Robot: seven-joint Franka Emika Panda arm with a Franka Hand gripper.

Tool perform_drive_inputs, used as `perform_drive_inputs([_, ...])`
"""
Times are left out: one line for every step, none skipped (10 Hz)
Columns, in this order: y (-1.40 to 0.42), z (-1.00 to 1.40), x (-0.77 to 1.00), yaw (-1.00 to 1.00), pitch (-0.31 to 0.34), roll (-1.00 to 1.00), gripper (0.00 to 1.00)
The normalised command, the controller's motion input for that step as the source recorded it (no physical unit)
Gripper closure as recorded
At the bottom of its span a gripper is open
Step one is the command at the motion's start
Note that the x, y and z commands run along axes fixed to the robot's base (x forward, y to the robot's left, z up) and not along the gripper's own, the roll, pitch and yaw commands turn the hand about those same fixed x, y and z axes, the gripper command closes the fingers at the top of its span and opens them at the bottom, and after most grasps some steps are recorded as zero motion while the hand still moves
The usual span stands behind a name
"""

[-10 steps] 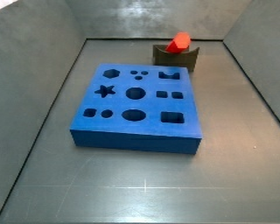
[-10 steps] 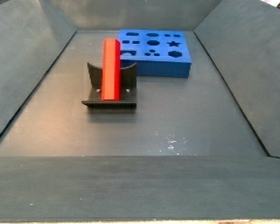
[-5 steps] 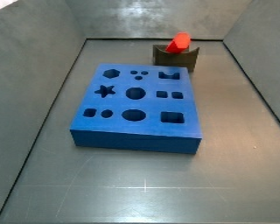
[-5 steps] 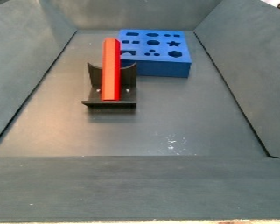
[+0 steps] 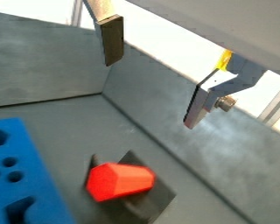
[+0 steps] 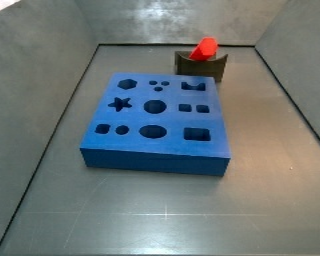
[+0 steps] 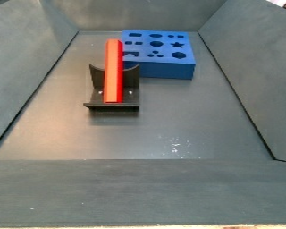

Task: Pick up the hexagon object. Move up. Place the hexagon object on the fixture. Regrasp the hexagon object. Move to above the board. Insert the hexagon object.
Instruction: Regrasp the hexagon object.

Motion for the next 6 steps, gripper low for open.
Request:
perform_drive_inputs([-0.04, 0.00, 0.10, 0.08, 0.161, 1.00, 0.00])
perform_drive_inputs([-0.05, -0.01, 0.10, 0.11, 0.196, 1.00, 0.00])
perform_drive_inputs([-0.05, -0.01, 0.11, 0.15, 0.223, 1.00, 0.00])
perform_drive_inputs([-0.05, -0.01, 0.11, 0.18, 0.232, 0.92, 0.00])
perform_drive_inputs([-0.05, -0.01, 0.12, 0.21, 0.209, 0.74, 0.00])
perform_drive_inputs([-0.06, -0.01, 0.12, 0.23, 0.173, 0.51, 0.00])
